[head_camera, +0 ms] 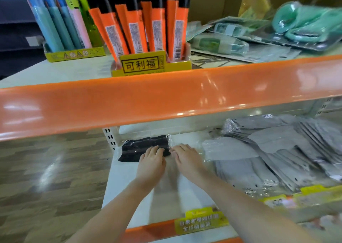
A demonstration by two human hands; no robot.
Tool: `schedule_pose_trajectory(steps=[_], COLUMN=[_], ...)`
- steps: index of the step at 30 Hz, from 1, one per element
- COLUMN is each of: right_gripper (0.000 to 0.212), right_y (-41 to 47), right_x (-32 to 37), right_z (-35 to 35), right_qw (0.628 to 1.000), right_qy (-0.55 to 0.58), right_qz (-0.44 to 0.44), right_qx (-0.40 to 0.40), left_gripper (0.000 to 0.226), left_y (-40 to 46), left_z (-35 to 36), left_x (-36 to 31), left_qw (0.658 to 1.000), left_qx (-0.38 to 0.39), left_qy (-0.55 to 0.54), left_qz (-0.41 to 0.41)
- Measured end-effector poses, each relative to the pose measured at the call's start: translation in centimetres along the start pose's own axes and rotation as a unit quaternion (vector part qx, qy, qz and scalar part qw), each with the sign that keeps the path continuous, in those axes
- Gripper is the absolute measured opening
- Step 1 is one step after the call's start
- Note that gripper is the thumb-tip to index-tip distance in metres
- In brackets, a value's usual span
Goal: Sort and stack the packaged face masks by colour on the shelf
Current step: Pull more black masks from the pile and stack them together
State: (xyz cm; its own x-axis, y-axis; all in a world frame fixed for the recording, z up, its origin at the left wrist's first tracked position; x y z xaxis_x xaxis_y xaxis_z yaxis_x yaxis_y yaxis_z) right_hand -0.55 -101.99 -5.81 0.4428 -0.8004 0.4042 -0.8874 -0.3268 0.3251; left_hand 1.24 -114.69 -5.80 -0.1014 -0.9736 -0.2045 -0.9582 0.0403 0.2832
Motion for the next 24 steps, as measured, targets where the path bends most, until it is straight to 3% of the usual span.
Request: schedule_pose_trajectory(steps=[4,10,14,19,24], right_gripper=[0.03,0.04,0.051,0.069,0.076], right_y=[-1.0,-2.8,-4.1,-5.5,-6.0], right_x=[-2.7,-7.0,-8.9,-11.4,-13.9], right_z=[-1.9,-5.0,-6.6,-7.6,-8.1], right_qw=[0.999,0.995,0.988,0.978,0.971], right_qy=[-0.039,-0.077,-0.113,-0.152,-0.158], right_qz=[0.013,0.037,0.04,0.058,0.095], right_qx=[0.031,0.051,0.094,0.129,0.155], left_gripper=[0.034,0.03,0.031,0.041,0.04], left_y=[0.9,1.8,2.1,1.9,1.6], left_z=[1.1,2.5,3.6,4.6,5.7], left_x=[-5.1,-10.6,-13.1,-14.9,-16.4], left_qw=[0.999,0.997,0.987,0.911,0.874], left_qx=[0.019,0.04,0.06,0.008,-0.001], left_qy=[-0.031,-0.022,-0.114,-0.358,-0.412], left_qz=[0.014,-0.056,-0.1,-0.205,-0.258])
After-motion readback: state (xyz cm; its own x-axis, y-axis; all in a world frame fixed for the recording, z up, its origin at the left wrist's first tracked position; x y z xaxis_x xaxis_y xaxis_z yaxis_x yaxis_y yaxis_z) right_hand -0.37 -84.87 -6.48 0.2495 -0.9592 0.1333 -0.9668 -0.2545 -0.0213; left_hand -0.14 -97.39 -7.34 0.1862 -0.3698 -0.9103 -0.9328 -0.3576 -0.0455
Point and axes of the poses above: each hand's wrist, its own y-axis towards the middle knuckle, its own z-axis out of the palm, x = y × z, the point moved 5 cm from there along y, towards the middle knuckle, and after that the axes turned 2 degrees about -x, right-handed, at the moved point
